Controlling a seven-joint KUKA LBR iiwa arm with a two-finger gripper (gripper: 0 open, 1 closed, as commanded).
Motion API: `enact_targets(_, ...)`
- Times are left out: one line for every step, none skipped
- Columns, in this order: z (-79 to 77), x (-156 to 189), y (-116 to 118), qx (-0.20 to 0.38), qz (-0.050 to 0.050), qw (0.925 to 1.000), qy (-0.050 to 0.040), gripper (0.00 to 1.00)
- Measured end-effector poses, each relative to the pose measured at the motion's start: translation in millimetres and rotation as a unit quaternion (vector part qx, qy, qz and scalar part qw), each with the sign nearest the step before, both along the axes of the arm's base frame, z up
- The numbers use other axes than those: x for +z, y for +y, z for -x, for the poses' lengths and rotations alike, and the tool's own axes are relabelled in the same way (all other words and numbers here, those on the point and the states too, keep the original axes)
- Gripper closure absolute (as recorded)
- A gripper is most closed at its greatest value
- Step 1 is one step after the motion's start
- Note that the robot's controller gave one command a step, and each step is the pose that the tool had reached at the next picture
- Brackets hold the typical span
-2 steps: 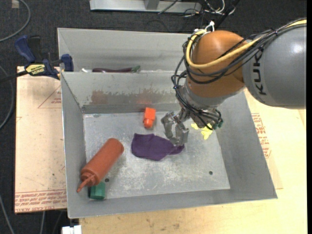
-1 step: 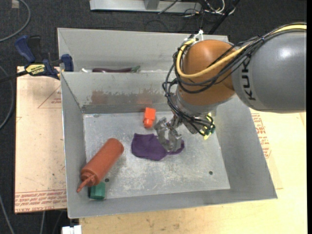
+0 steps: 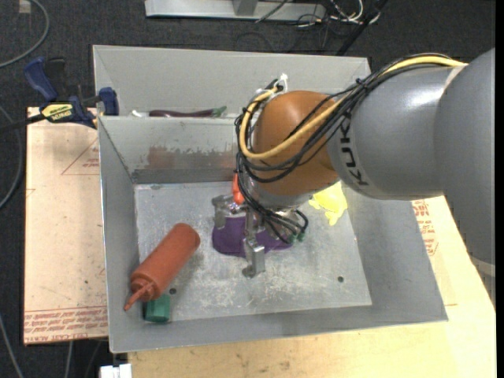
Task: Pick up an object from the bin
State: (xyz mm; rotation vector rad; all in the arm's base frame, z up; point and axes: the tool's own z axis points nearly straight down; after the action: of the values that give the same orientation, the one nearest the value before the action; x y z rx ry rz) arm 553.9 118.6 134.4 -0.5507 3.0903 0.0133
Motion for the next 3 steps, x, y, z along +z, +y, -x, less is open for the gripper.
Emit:
enact_targets(-0.9, 0.8, -1.8, -0.001, 0.001, 1.0000, -0.0011, 0.00)
enact_targets(-31.0, -0.6, -23.4, -0.078, -0.002, 0.9969, 0.0005, 0.00)
enact_targets(-54.0, -8.0, -44.9, -0.169, 0.000, 0.9855, -0.0022, 0.00)
